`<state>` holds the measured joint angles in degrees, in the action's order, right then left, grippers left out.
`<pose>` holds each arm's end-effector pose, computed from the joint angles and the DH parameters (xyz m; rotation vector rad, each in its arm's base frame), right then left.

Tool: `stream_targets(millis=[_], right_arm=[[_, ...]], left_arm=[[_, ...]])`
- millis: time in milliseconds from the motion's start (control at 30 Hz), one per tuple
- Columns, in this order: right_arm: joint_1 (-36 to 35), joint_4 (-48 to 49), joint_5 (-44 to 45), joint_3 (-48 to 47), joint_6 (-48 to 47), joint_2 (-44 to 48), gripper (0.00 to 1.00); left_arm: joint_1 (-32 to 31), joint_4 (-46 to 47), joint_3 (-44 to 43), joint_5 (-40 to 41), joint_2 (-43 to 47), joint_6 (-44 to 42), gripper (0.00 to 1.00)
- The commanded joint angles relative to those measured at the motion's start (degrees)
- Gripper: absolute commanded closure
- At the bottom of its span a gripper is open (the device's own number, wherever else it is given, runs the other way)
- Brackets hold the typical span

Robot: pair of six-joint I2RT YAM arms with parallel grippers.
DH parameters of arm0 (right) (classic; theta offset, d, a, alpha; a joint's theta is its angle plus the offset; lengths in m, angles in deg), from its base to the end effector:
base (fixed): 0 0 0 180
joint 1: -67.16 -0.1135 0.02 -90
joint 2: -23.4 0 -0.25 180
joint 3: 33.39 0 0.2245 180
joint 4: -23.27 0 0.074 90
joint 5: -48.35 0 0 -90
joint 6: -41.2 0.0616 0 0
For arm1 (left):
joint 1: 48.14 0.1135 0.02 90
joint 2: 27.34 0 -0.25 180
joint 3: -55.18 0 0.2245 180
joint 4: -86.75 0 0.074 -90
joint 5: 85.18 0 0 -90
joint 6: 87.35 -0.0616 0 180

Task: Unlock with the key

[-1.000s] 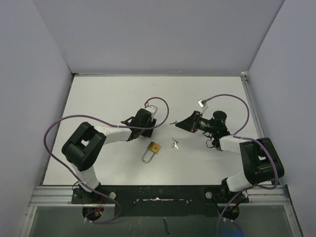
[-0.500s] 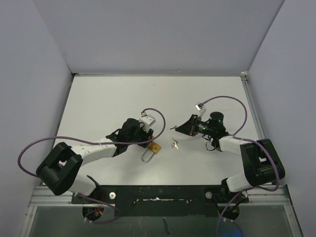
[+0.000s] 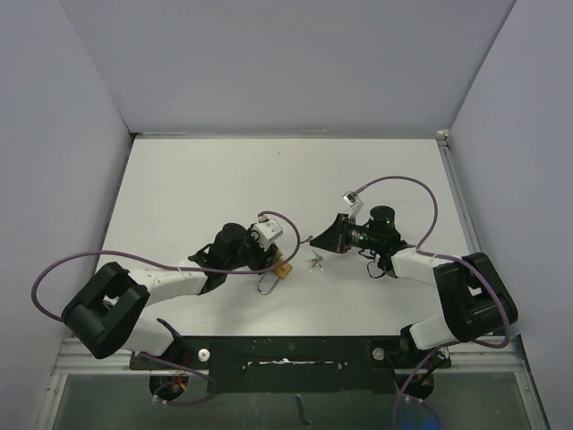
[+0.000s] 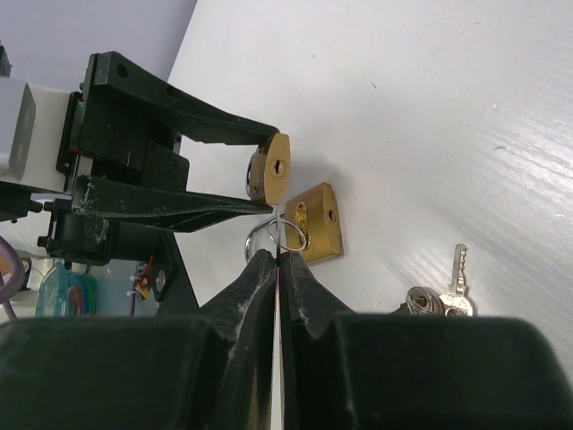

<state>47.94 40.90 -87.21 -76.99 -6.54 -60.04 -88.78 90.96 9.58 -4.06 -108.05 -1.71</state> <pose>0.2426 0.1312 0.1738 -0.1577 2.1288 1.4471 0.2055 -0.1889 0.1618 0.9094 1.9484 -0.5377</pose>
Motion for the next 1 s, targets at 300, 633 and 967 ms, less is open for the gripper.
stream_targets(millis=[300,633,967], right_arm=[[-2.5,-1.7,1.3,-2.7,-0.4,4.4,1.0],[-4.8,-1.5,2.9,-3.9,1.0,4.8,1.0],[-6.3,-2.2,4.0,-4.9,3.1,5.3,1.0]], left_arm=[[-0.6,22.5,6.9,-9.0,8.7,-8.4,1.0],[-0.7,29.4,9.9,-9.8,8.9,-10.2,1.0],[-0.9,30.6,11.2,-9.1,9.4,-14.0,1.0]])
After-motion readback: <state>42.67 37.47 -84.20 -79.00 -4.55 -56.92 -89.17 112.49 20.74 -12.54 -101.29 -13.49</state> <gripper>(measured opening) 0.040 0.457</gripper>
